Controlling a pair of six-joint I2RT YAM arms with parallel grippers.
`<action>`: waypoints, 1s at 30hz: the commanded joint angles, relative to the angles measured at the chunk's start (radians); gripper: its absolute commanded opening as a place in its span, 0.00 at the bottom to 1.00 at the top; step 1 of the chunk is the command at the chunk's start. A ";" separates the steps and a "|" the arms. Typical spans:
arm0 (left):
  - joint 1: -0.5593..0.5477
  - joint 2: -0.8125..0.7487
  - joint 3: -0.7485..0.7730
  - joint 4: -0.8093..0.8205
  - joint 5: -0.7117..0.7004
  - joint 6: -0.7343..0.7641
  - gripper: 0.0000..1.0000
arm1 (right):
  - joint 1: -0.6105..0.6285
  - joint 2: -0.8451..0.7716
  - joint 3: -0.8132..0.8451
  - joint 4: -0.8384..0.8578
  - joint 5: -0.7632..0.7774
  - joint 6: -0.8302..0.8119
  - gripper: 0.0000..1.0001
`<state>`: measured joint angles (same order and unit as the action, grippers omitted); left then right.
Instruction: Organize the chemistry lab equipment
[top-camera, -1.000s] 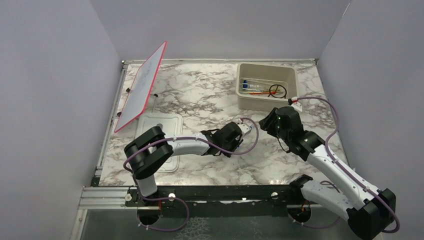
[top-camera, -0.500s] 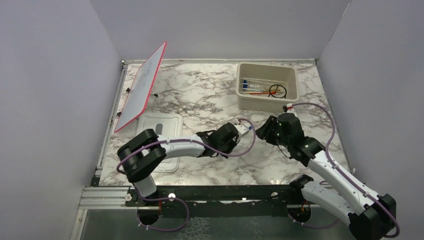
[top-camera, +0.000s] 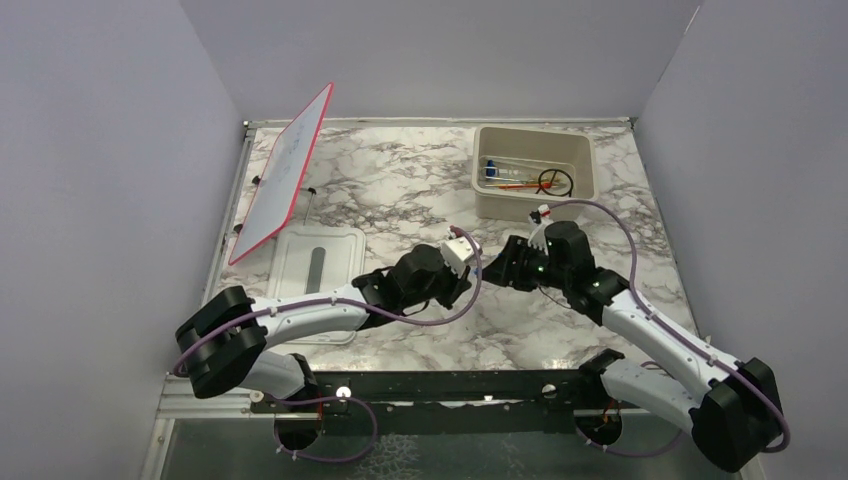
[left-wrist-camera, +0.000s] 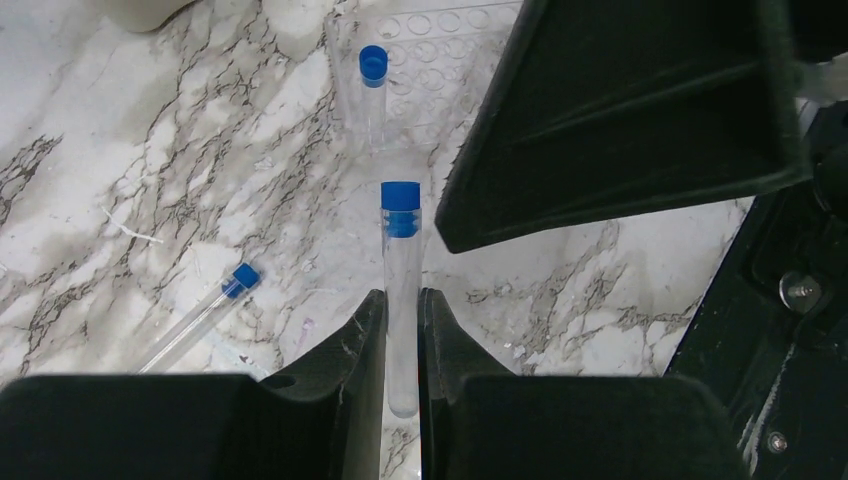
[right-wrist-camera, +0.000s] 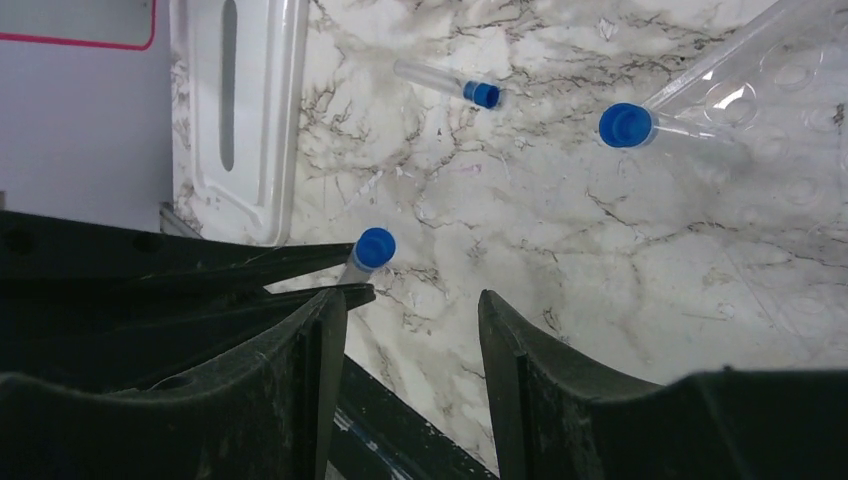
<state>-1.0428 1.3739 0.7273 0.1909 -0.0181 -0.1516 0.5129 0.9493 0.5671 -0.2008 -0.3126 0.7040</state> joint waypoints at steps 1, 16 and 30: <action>-0.006 -0.046 -0.034 0.082 0.043 0.013 0.08 | -0.005 0.055 0.033 0.053 -0.048 0.081 0.56; -0.006 -0.050 -0.054 0.095 0.068 0.017 0.08 | -0.005 0.117 0.002 0.158 -0.083 0.179 0.45; -0.005 -0.046 -0.034 0.073 0.011 -0.008 0.30 | -0.005 0.129 0.010 0.143 -0.083 0.132 0.17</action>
<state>-1.0428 1.3472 0.6762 0.2462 0.0299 -0.1459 0.5110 1.1007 0.5541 -0.0315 -0.4168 0.8879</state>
